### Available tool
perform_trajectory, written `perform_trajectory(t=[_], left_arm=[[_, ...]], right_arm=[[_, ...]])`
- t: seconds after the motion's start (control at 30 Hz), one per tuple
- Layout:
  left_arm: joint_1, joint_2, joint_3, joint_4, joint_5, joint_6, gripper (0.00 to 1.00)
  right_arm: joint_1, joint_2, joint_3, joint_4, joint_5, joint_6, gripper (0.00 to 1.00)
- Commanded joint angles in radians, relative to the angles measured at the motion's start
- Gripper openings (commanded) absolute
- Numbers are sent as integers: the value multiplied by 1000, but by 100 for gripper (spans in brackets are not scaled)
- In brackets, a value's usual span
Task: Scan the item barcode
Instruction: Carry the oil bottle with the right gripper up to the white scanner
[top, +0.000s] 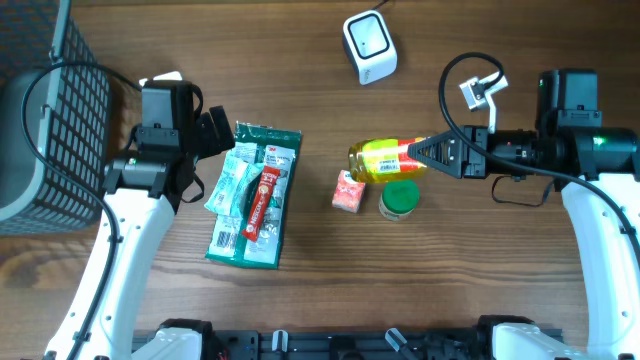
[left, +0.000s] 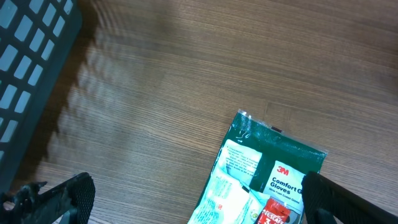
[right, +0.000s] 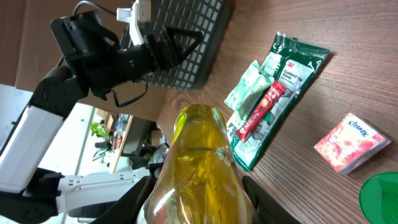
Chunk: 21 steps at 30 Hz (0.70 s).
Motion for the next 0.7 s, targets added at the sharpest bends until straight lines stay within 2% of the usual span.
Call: perform_trajectory(t=[0.0,0.37,0.67], left_arm=[[4,-3,11,3,-6,-16,100],[4,-3,11,3,-6,-16,100],[4,-3,11,3,-6,-16,100]], right_arm=[[9,-6,19,0,-31,-25,4],[12,-5,19,-11,3,-25,4],[89,-5,19,7,74,-23,4]])
